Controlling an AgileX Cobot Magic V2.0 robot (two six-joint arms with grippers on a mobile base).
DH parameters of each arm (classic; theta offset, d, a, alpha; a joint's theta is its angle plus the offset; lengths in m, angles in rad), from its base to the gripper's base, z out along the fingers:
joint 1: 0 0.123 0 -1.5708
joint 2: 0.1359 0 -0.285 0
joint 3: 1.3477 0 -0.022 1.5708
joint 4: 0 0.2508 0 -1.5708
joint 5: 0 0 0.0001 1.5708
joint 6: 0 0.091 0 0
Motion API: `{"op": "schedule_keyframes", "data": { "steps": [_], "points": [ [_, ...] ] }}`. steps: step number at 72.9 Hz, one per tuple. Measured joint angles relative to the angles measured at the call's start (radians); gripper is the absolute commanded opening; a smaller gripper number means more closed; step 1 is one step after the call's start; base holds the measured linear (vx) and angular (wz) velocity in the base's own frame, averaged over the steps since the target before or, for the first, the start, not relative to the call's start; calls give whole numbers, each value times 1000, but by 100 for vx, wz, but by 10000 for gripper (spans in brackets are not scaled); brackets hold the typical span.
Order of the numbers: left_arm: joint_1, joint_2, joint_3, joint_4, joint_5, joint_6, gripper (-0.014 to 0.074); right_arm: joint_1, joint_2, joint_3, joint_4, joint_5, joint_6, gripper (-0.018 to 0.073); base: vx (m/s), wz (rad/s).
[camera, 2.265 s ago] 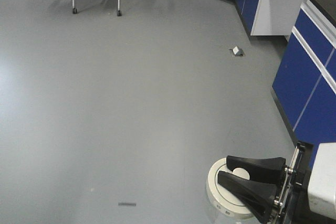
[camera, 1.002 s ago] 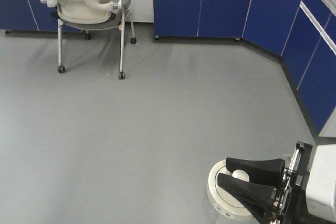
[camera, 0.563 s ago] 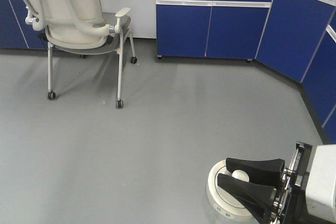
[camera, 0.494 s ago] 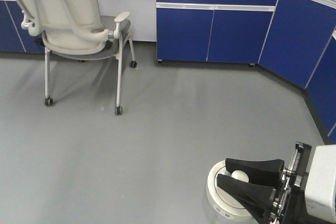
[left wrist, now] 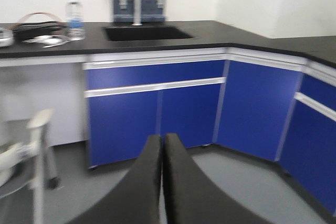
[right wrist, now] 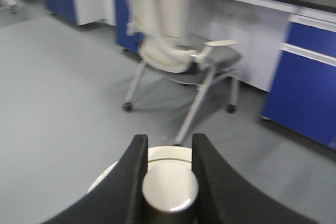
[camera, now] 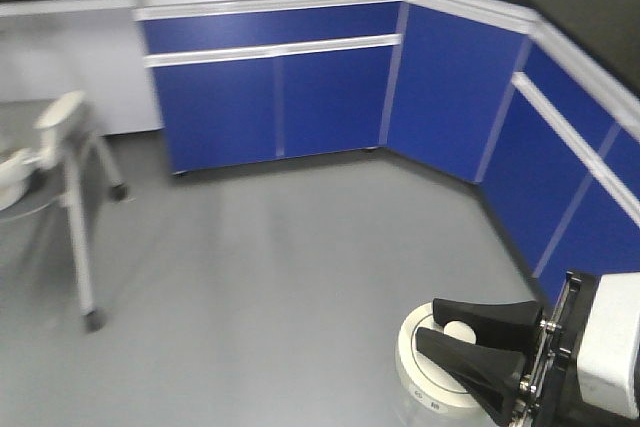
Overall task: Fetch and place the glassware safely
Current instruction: 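Drive across the lab holding the jar in the right gripper, then turn to face the black counter near the wall socket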
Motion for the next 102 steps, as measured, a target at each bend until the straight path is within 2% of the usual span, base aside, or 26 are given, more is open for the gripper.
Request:
{"op": "schedule_keyframes", "data": {
  "steps": [58,102],
  "points": [
    [0,0,0,0,0,0,-7,0,0,0,0,6,0,-1,31,-91],
    [0,0,0,0,0,0,-7,0,0,0,0,6,0,-1,19,-72]
  ]
}}
